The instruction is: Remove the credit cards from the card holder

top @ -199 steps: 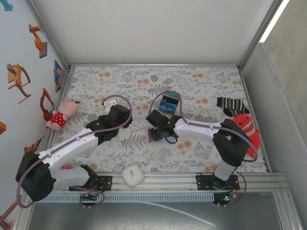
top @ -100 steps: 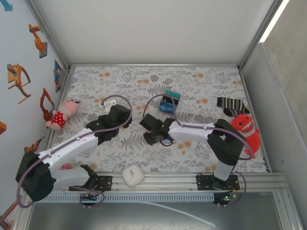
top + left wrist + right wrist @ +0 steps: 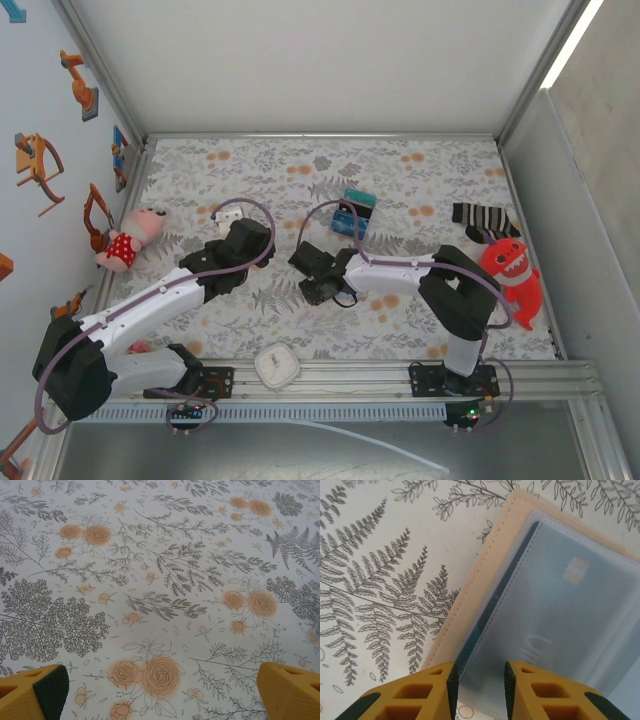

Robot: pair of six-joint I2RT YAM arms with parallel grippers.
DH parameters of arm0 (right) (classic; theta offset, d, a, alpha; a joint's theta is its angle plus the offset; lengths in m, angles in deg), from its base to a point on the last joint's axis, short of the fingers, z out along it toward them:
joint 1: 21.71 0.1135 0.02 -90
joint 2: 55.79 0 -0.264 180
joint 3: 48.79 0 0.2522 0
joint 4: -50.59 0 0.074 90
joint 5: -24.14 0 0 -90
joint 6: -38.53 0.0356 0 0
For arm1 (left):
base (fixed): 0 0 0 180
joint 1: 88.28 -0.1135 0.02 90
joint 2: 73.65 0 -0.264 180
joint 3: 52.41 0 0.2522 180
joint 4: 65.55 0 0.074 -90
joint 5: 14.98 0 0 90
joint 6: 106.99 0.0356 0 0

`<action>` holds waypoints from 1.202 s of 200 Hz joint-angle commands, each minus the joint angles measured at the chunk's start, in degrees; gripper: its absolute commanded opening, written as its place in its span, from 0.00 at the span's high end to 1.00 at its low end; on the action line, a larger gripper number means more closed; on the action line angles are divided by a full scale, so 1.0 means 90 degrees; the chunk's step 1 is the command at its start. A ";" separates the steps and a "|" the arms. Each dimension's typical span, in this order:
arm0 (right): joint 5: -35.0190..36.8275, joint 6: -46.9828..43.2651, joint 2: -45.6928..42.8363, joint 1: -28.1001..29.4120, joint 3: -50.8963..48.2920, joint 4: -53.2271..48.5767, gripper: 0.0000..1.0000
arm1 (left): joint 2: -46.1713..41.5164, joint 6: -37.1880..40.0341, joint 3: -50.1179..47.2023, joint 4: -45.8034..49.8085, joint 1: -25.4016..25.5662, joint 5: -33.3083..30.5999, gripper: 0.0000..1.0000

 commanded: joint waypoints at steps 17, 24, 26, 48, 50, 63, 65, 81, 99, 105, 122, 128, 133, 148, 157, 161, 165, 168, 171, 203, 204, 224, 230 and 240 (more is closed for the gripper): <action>0.0118 0.0197 0.0137 0.0020 -0.0031 -0.0131 0.65 | 0.0021 -0.0105 0.0120 0.0160 0.0005 -0.0136 0.03; 0.0116 0.0208 0.0148 0.0025 -0.0055 -0.0130 0.65 | 0.0016 -0.0104 0.0120 0.0168 0.0003 -0.0141 0.03; 0.0116 0.0206 0.0151 0.0023 -0.0056 -0.0132 0.65 | 0.0015 -0.0104 0.0120 0.0164 0.0010 -0.0139 0.03; 0.0191 0.0226 0.0141 0.0014 -0.0159 -0.0133 0.68 | 0.0003 -0.0103 0.0130 0.0170 0.0010 -0.0135 0.03; 0.0201 0.0225 0.0139 0.0015 -0.0163 -0.0133 0.69 | -0.0001 -0.0103 0.0130 0.0174 0.0009 -0.0137 0.03; 0.0247 0.0241 0.0100 0.0006 -0.0210 -0.0133 0.72 | -0.0014 -0.0094 0.0139 0.0179 0.0003 -0.0139 0.03; 0.0251 0.0239 0.0095 0.0003 -0.0212 -0.0133 0.73 | -0.0017 -0.0094 0.0140 0.0179 0.0008 -0.0138 0.03; 0.0237 0.0231 0.0005 -0.0046 -0.0267 -0.0101 0.76 | -0.0033 -0.0075 0.0159 0.0191 0.0009 -0.0134 0.03; 0.0137 0.0220 -0.0199 -0.0122 -0.0338 0.0012 0.82 | -0.0065 -0.0055 0.0179 0.0211 0.0005 -0.0132 0.03; 0.0112 0.0215 -0.0265 -0.0141 -0.0333 0.0030 0.84 | -0.0061 -0.0046 0.0188 0.0216 0.0010 -0.0136 0.03; 0.0115 0.0196 -0.0426 -0.0157 -0.0318 0.0062 0.90 | -0.0087 -0.0026 0.0209 0.0229 0.0016 -0.0138 0.03; 0.0139 0.0201 -0.0475 -0.0157 -0.0303 0.0058 0.90 | -0.0101 -0.0021 0.0210 0.0230 0.0022 -0.0136 0.03; 0.0158 0.0197 -0.0524 -0.0167 -0.0297 0.0066 0.90 | -0.0096 -0.0016 0.0208 0.0230 0.0019 -0.0139 0.03; 0.0211 0.0234 -0.0633 -0.0212 -0.0312 0.0063 0.90 | -0.0096 0.0003 0.0225 0.0227 0.0022 -0.0135 0.03; 0.0240 0.0286 -0.0704 -0.0239 -0.0330 0.0063 0.90 | -0.0100 0.0030 0.0246 0.0233 0.0019 -0.0130 0.03; 0.0257 0.0307 -0.0734 -0.0252 -0.0346 0.0063 0.90 | -0.0092 0.0047 0.0252 0.0229 0.0021 -0.0132 0.03; 0.0269 0.0321 -0.0772 -0.0268 -0.0363 0.0063 0.90 | -0.0096 0.0059 0.0265 0.0243 0.0024 -0.0131 0.03; 0.0279 0.0352 -0.0792 -0.0278 -0.0377 0.0063 0.90 | -0.0083 0.0076 0.0275 0.0243 0.0030 -0.0132 0.03; 0.0287 0.0368 -0.0806 -0.0290 -0.0383 0.0063 0.90 | -0.0086 0.0081 0.0290 0.0249 0.0029 -0.0129 0.03; 0.0323 0.0594 -0.0891 -0.0363 -0.0474 0.0063 0.90 | 0.0015 0.0222 0.0408 0.0245 0.0057 -0.0128 0.03; 0.0327 0.0600 -0.0894 -0.0367 -0.0475 0.0063 0.90 | 0.0018 0.0230 0.0410 0.0241 0.0054 -0.0130 0.03; 0.0377 0.0748 -0.1006 -0.0420 -0.0575 0.0058 0.90 | 0.0097 0.0322 0.0488 0.0255 0.0082 -0.0127 0.03; 0.0384 0.0795 -0.1059 -0.0430 -0.0613 0.0063 0.90 | 0.0123 0.0344 0.0515 0.0265 0.0090 -0.0130 0.03; 0.0395 0.0859 -0.1145 -0.0456 -0.0680 0.0063 0.90 | 0.0171 0.0387 0.0556 0.0287 0.0109 -0.0123 0.03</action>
